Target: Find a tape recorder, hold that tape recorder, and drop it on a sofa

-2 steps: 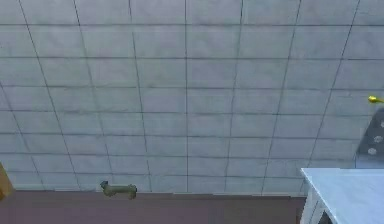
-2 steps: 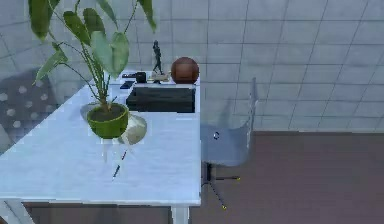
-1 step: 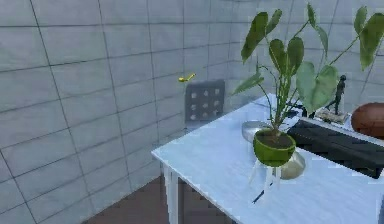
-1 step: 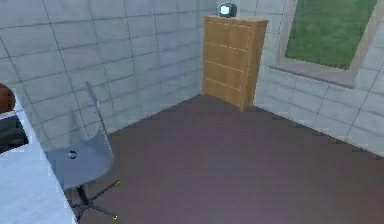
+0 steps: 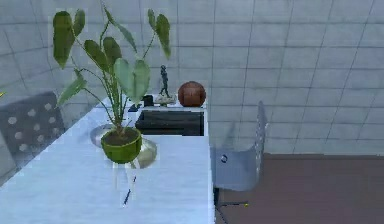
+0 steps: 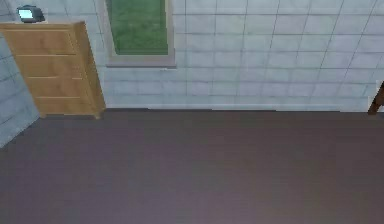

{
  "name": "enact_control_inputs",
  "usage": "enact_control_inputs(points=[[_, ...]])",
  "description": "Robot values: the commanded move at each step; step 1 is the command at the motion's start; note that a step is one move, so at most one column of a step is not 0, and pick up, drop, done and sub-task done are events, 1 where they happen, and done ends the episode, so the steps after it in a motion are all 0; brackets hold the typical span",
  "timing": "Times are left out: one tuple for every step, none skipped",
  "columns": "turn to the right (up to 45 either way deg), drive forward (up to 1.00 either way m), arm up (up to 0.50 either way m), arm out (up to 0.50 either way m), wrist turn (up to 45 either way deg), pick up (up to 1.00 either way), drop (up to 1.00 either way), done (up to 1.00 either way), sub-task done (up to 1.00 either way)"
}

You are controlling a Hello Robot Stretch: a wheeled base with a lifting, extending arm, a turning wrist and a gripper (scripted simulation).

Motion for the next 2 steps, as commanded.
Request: enact_control_inputs(points=[[39.0,0.00,0.00,0.00,0.0,0.00,0.00,0.00,0.00],[0.0,0.55,0.00,0.00,0.0,0.00,0.00,0.00,0.00]])
